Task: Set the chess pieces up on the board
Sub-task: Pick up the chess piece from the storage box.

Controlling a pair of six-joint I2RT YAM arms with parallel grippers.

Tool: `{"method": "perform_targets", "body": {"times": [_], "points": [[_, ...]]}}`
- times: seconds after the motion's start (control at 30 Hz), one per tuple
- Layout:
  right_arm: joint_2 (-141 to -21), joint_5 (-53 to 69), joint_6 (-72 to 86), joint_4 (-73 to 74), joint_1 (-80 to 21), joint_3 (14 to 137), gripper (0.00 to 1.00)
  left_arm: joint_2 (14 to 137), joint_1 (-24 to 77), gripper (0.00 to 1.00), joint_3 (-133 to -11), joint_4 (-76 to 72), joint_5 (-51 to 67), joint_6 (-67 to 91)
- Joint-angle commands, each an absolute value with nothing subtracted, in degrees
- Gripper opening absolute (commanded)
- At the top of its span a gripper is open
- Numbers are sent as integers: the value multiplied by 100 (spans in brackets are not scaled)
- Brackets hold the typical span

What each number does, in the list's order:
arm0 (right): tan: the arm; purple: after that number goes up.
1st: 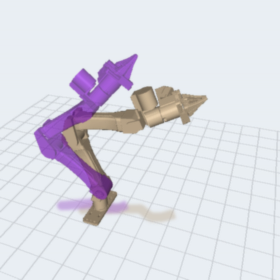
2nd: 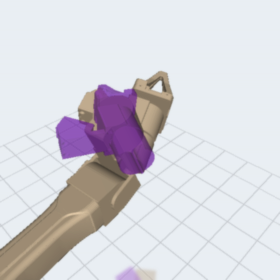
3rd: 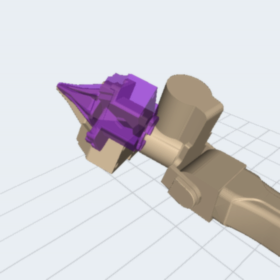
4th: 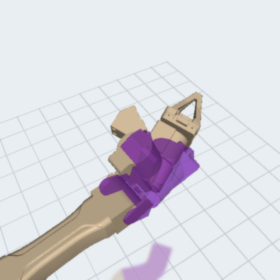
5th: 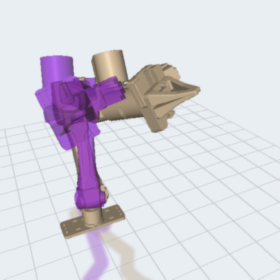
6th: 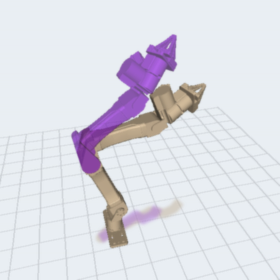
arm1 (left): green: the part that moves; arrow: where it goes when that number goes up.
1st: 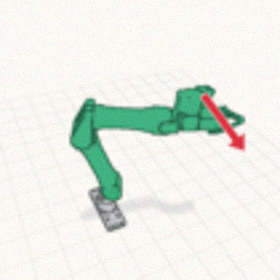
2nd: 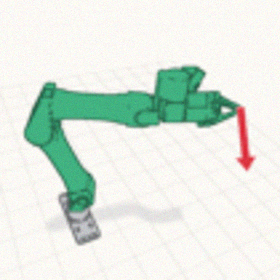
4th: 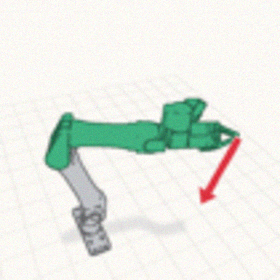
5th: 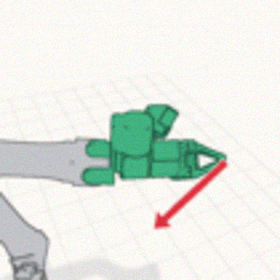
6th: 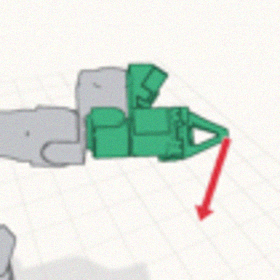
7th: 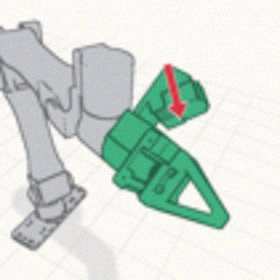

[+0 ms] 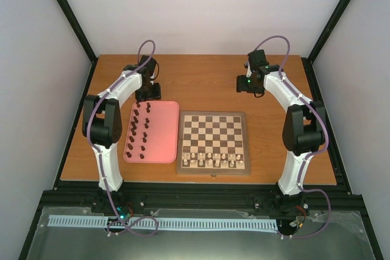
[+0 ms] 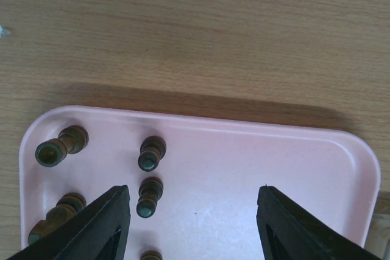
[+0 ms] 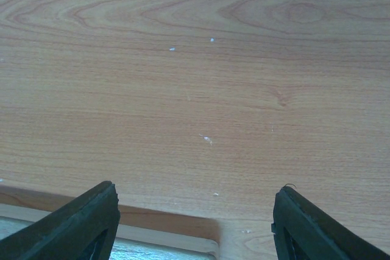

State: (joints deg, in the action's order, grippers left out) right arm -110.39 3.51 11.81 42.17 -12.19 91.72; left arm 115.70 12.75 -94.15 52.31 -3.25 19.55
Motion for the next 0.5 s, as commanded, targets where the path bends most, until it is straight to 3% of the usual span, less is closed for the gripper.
{"method": "perform_targets", "body": {"times": [0.0, 0.47], "points": [[-10855, 401, 1151, 4118, -1211, 9072, 69, 11670, 1258, 58, -9412, 5201, -461, 2126], [-10846, 404, 1116, 4096, -1189, 8950, 70, 12047, 1113, 51, -9506, 5165, -548, 2257]]}}
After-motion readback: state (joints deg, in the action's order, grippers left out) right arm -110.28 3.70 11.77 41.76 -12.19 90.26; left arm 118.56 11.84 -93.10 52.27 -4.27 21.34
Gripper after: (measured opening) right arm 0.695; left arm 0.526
